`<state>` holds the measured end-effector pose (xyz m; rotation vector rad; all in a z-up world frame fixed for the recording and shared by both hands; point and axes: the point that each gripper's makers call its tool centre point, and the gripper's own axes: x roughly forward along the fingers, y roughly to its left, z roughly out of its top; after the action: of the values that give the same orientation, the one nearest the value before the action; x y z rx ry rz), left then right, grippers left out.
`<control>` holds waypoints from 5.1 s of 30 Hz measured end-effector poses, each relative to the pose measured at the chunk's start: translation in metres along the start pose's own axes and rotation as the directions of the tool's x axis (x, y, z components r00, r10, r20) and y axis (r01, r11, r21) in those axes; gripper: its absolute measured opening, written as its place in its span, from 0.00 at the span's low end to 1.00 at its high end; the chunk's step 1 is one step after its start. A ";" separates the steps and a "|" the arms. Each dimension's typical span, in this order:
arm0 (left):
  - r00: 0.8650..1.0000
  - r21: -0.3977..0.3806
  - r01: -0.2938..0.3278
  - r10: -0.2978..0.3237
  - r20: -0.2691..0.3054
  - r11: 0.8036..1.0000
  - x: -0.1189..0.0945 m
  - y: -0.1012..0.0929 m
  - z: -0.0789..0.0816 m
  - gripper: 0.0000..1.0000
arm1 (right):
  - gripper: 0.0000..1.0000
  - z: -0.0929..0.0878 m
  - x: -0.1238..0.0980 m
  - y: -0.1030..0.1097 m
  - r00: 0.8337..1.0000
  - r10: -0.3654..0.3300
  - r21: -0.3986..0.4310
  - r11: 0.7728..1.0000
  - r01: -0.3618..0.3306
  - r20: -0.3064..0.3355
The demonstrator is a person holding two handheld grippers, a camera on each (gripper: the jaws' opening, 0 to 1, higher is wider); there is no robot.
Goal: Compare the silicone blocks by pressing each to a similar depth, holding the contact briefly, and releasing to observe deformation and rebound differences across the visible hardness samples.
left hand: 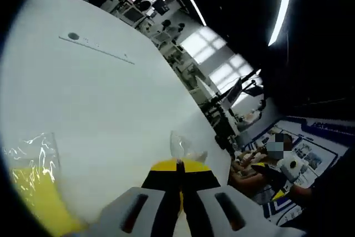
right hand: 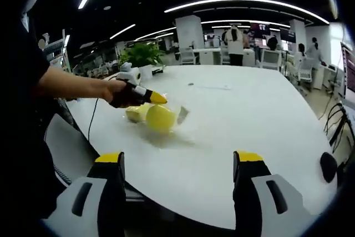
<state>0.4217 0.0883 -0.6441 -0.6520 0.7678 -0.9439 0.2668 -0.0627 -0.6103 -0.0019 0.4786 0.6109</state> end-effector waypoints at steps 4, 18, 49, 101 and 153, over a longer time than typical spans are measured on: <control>0.999 0.036 0.050 -0.050 0.017 0.998 -0.016 -0.029 -0.003 0.00 | 0.81 0.005 -0.003 0.000 1.000 -0.014 -0.019 1.000 0.014 0.018; 0.986 0.165 0.037 -0.063 0.153 0.986 -0.090 -0.071 0.056 0.00 | 0.75 0.016 0.010 0.023 0.997 0.075 -0.072 0.995 -0.074 0.009; 0.911 0.205 0.274 -0.322 0.258 0.940 -0.134 -0.197 0.142 0.00 | 0.64 0.211 0.090 0.098 0.805 0.490 -0.224 0.871 -0.437 0.335; 0.880 0.130 0.332 -0.356 0.313 0.934 -0.153 -0.184 0.110 0.00 | 0.21 0.221 0.124 0.174 0.643 0.723 -0.249 0.691 -0.679 0.253; 0.895 0.115 0.299 -0.320 0.310 0.947 -0.144 -0.177 0.098 0.00 | 0.22 0.201 0.122 0.168 0.695 0.705 -0.126 0.709 -0.694 0.141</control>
<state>0.3664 0.1527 -0.4108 -0.8647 0.3406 -1.1109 0.3474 0.1710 -0.4611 0.1858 0.2667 1.3790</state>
